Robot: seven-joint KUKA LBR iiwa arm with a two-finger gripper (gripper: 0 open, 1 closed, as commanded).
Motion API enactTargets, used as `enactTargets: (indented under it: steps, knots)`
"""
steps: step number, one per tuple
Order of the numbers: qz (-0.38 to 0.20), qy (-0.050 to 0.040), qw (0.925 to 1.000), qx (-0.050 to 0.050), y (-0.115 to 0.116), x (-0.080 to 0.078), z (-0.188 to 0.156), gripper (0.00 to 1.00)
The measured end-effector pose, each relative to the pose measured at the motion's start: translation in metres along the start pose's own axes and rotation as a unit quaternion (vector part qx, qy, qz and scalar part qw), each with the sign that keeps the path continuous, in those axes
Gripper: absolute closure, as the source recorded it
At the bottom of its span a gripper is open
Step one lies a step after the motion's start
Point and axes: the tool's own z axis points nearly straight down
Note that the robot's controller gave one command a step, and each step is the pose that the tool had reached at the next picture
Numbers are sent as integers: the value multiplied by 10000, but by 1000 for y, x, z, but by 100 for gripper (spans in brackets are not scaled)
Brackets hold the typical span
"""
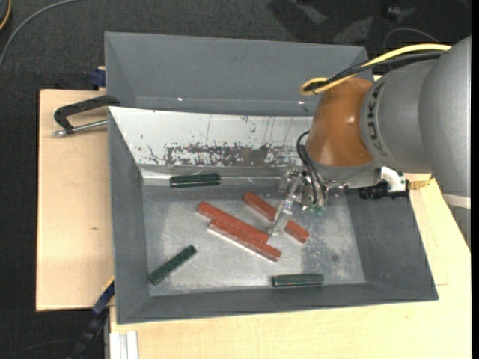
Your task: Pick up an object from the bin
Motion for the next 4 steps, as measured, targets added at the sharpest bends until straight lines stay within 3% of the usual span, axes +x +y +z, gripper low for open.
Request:
enactTargets:
  steps: [1,2,3,4]
  knots:
    - [-6,-6,10000,2,1,-1,-1,0]
    - [-9,-1,10000,5,1,-1,-1,100]
    - [-17,-40,10000,-10,3,-4,-71,100]
    - [-21,-25,10000,-6,4,-5,-104,100]
